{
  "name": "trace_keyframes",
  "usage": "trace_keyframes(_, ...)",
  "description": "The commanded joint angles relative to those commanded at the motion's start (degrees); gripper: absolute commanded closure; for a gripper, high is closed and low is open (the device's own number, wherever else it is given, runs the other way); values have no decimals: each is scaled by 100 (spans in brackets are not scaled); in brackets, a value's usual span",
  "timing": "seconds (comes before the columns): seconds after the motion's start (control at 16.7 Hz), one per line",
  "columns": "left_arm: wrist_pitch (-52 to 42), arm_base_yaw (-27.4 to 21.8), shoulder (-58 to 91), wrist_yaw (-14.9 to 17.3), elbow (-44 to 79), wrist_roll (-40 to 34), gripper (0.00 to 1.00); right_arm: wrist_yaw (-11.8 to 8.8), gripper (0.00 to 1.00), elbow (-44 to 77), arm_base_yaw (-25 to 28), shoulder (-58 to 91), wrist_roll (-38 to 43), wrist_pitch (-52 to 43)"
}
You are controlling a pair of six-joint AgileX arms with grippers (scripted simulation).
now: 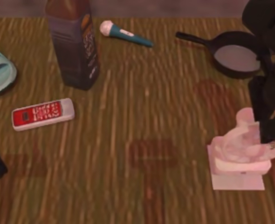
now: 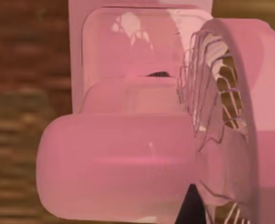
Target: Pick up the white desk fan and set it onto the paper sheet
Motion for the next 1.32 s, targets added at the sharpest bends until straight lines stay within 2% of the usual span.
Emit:
trace_keyframes(0.24, 0, 0, 0, 0, 0, 0, 0, 8, 100, -3, 28, 25, -1, 32)
trace_keyframes(0.6, 0, 0, 0, 0, 0, 0, 0, 1, 100, -665, -2, 84, -4, 751)
trace_keyframes(0.84, 0, 0, 0, 0, 0, 0, 0, 0, 100, -697, -4, 86, -2, 784)
trace_keyframes(1.32, 0, 0, 0, 0, 0, 0, 0, 0, 40, -697, -4, 86, -2, 784)
